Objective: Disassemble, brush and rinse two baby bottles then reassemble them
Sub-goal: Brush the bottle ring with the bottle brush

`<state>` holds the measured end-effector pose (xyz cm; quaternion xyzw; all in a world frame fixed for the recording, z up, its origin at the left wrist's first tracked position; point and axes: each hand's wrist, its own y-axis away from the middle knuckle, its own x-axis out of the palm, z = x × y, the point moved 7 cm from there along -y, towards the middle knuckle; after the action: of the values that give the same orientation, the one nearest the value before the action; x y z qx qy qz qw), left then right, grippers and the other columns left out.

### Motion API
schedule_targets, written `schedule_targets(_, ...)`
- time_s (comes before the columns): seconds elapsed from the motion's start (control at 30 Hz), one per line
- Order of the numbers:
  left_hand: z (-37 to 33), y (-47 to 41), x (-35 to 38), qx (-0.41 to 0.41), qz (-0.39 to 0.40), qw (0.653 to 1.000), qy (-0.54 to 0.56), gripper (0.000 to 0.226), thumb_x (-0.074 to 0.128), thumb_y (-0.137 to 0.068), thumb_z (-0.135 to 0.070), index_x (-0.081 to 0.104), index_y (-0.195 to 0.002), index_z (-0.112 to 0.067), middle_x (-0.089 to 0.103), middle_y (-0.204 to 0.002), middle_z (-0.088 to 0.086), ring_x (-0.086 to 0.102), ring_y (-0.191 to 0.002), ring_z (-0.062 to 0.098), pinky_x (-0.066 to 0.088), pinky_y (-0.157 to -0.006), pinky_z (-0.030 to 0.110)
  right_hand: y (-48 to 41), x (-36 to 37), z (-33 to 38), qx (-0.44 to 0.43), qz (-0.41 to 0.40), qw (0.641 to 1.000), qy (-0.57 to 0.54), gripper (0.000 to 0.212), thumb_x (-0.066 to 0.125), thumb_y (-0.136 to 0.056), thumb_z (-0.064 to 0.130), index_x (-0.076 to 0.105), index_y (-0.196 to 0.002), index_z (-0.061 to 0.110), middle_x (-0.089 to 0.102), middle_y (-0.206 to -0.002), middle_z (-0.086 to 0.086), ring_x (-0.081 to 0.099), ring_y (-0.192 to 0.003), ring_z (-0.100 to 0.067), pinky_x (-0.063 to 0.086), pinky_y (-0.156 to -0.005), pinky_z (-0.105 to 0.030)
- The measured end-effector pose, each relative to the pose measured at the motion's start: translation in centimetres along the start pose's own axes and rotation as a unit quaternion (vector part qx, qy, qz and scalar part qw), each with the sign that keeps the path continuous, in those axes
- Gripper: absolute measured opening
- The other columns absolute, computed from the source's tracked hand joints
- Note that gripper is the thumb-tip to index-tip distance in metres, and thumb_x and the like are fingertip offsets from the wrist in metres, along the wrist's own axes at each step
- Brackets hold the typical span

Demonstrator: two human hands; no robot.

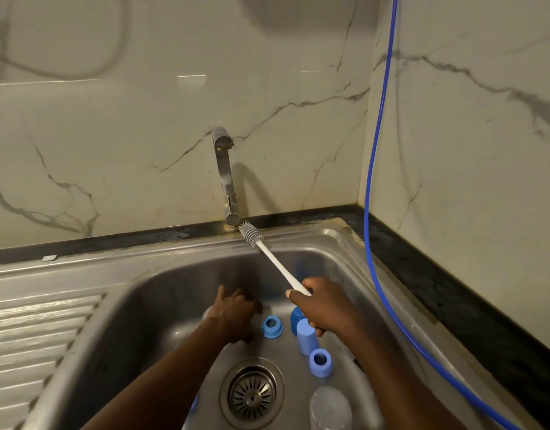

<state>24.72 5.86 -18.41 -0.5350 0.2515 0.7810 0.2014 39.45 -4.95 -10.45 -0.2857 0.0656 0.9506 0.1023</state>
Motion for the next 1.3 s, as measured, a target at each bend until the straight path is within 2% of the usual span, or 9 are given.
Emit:
schedule_targets(0.4, -4.1, -2.1, -0.7, 0.031, -0.037, 0.998, 0.038, 0.046, 0.063, -0.091, -0.038, 0.052, -0.135, -0.030, 0.050, -0.140, -0.001, 0.036, -0.137, 0.020, 0.018, -0.112, 0.049, 0.1, -0.2, 0.1, -0.007, -0.005, 1.000, -0.003, 0.028, 0.057, -0.095, 0.033, 0.044, -0.072, 0.022, 0.050, -0.065, 0.002, 0.049, -0.050, -0.010, 0.040, -0.039, -0.016)
schedule_targets(0.57, -0.3, 0.0, -4.4, -0.008, -0.121, 0.962, 0.246, 0.043, 0.068, -0.084, -0.039, 0.061, -0.125, -0.030, 0.056, -0.130, -0.005, 0.049, -0.124, 0.016, 0.038, -0.102, 0.039, 0.3, -0.5, 0.6, -0.025, -0.025, 0.999, -0.001, 0.032, 0.059, -0.093, 0.037, 0.047, -0.070, 0.018, 0.050, -0.060, 0.001, 0.048, -0.044, -0.009, 0.040, -0.039, -0.018)
schedule_targets(0.67, 4.2, 4.3, -7.4, -0.038, -0.195, 0.874, 0.444, 0.019, 0.076, -0.083, -0.022, 0.071, -0.101, -0.025, 0.069, -0.096, -0.006, 0.063, -0.088, 0.005, 0.048, -0.078, 0.022, 0.9, -0.6, 1.5, -0.042, -0.025, 0.999, -0.020, 0.038, 0.058, -0.094, 0.043, 0.055, -0.072, 0.012, 0.053, -0.057, -0.002, 0.045, -0.037, -0.004, 0.041, -0.039, -0.021)
schedule_targets(0.73, 7.8, 7.8, -7.8, -0.095, -0.228, 0.772, 0.586, 0.017, 0.072, -0.087, -0.016, 0.071, -0.102, -0.025, 0.073, -0.093, -0.002, 0.067, -0.081, 0.004, 0.049, -0.073, 0.016, 1.1, -0.5, 2.2, -0.068, -0.031, 0.997, 0.017, 0.040, 0.057, -0.094, 0.042, 0.062, -0.078, 0.006, 0.060, -0.062, -0.008, 0.050, -0.047, -0.007, 0.046, -0.046, -0.028)
schedule_targets(0.87, 12.5, 13.0, -4.8, -0.151, -0.264, 0.340, 0.890, 0.026, 0.057, -0.095, -0.009, 0.062, -0.120, -0.004, 0.070, -0.105, 0.020, 0.069, -0.093, 0.028, 0.059, -0.081, 0.031, 2.0, -0.2, 4.8, -0.159, -0.041, 0.983, 0.083, 0.013, 0.060, -0.094, 0.027, 0.070, -0.085, 0.025, 0.061, -0.062, 0.005, 0.058, -0.065, -0.010, 0.046, -0.067, -0.023)
schedule_targets(0.93, 13.7, 14.2, -3.2, -0.150, -0.277, 0.231, 0.921, 0.034, 0.054, -0.097, -0.010, 0.053, -0.130, 0.001, 0.065, -0.112, 0.023, 0.066, -0.096, 0.029, 0.060, -0.076, 0.029, 3.2, 0.6, 7.1, -0.212, -0.030, 0.973, 0.081, 0.032, 0.062, -0.093, 0.020, 0.060, -0.101, 0.050, 0.062, -0.064, 0.028, 0.060, -0.068, 0.004, 0.045, -0.072, -0.012)
schedule_targets(1.07, 14.2, 13.8, -2.4, -0.137, -0.271, 0.159, 0.940, 0.036, 0.053, -0.098, -0.014, 0.052, -0.129, 0.005, 0.062, -0.119, 0.025, 0.065, -0.101, 0.030, 0.062, -0.067, 0.028, 4.0, 1.8, 8.4, -0.245, -0.023, 0.963, 0.108, 0.035, 0.066, -0.089, 0.027, 0.061, -0.100, 0.060, 0.061, -0.085, 0.043, 0.063, -0.079, 0.004, 0.047, -0.083, -0.015)
schedule_targets(1.2, 14.2, 13.2, -3.0, -0.122, -0.259, 0.190, 0.939, 0.019, 0.055, -0.095, -0.011, 0.060, -0.110, 0.000, 0.064, -0.120, 0.027, 0.068, -0.096, 0.028, 0.062, -0.067, 0.028, 3.8, 2.9, 8.3, -0.245, -0.006, 0.960, 0.133, 0.029, 0.063, -0.084, 0.044, 0.059, -0.098, 0.068, 0.066, -0.098, 0.037, 0.063, -0.095, 0.007, 0.049, -0.091, -0.019)
schedule_targets(1.3, 13.3, 12.8, -3.7, -0.104, -0.228, 0.215, 0.944, 0.029, 0.057, -0.091, -0.010, 0.060, -0.117, 0.003, 0.066, -0.119, 0.027, 0.066, -0.105, 0.032, 0.060, -0.081, 0.033, 3.1, 2.9, 8.1, -0.234, -0.017, 0.963, 0.133, 0.032, 0.061, -0.081, 0.057, 0.048, -0.096, 0.081, 0.066, -0.108, 0.031, 0.059, -0.106, 0.009, 0.046, -0.099, -0.019)
